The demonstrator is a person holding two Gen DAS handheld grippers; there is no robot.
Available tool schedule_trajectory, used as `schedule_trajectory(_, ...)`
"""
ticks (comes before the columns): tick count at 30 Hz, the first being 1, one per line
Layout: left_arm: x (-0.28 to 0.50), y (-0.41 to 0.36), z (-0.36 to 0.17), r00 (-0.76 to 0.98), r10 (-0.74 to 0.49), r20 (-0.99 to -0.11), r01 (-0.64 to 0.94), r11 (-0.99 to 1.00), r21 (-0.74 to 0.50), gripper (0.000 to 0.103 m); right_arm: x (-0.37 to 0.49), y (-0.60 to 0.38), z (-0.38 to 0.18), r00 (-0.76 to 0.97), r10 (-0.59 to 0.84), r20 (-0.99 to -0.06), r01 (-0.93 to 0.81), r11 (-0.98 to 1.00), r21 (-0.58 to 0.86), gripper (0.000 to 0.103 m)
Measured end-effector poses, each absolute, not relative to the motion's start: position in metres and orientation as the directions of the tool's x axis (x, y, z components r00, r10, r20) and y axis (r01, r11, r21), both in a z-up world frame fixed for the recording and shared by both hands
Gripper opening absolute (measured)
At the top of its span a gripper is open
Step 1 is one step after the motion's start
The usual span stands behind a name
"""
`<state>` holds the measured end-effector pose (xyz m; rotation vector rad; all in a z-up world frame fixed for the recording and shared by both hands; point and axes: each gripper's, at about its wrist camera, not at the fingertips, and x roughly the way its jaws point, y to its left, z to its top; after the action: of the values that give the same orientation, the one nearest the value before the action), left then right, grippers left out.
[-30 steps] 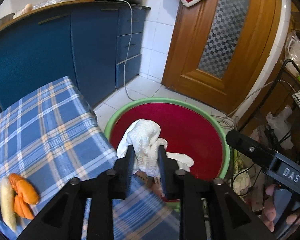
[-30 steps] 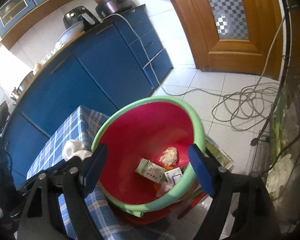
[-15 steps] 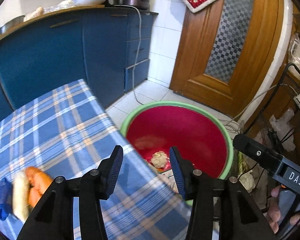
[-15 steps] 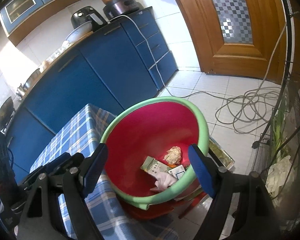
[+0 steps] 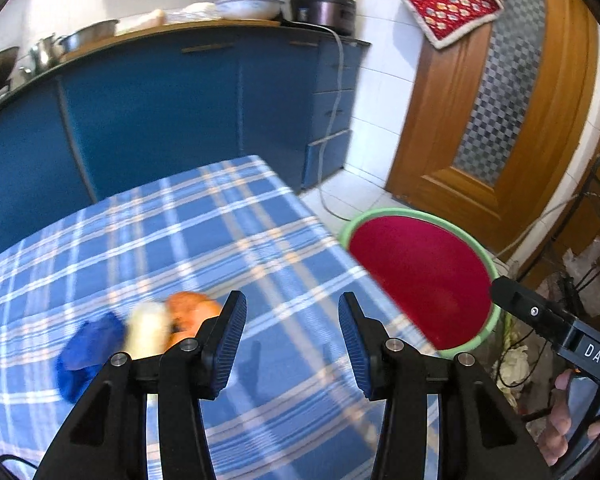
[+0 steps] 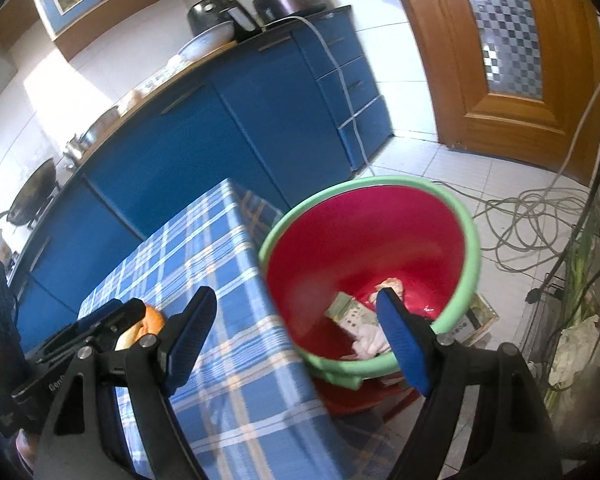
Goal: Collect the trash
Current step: 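Move both tools back over the table items, then grasp blue cloth with left tool while right tool grasps orange mesh bag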
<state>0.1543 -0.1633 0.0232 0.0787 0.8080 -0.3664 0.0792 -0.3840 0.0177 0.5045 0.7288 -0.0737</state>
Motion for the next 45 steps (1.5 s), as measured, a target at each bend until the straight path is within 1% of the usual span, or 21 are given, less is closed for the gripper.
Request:
schedule_trajectory(8,0.15,-0.11,0.024,0.666,-0.21,-0.716,0.248,0.967,-0.054,0.049,0.088,-0.344,0.019,0.732,0.166,-0.66,0.148,0.908,0.393,0.082)
schedule_trajectory(18,0.161,-0.053,0.009,0.665,-0.124,-0.737,0.129,0.99,-0.051,0.049,0.105,-0.299,0.017,0.7,0.215,-0.681,0.061,0.932,0.357,0.081)
schedule_trajectory(26,0.172,-0.036,-0.01,0.633,-0.107,-0.767,0.092,0.994,-0.062,0.049,0.122,-0.271,0.009,0.664,0.238,-0.709,0.019,0.942,0.335,0.079)
schedule_trajectory(38,0.183,-0.018,-0.028,0.615,-0.106,-0.782,0.05,0.994,-0.095,0.049,0.161,-0.228,-0.007,0.6,0.258,-0.757,-0.062,0.959,0.278,0.075)
schedule_trajectory(41,0.184,-0.014,-0.029,0.62,-0.109,-0.777,0.042,0.993,-0.106,0.043,0.171,-0.219,-0.013,0.581,0.264,-0.77,-0.082,0.96,0.267,0.074)
schedule_trajectory(45,0.185,-0.01,-0.029,0.621,-0.129,-0.773,0.044,0.991,-0.13,0.032,0.18,-0.207,-0.02,0.562,0.274,-0.781,-0.112,0.96,0.257,0.07)
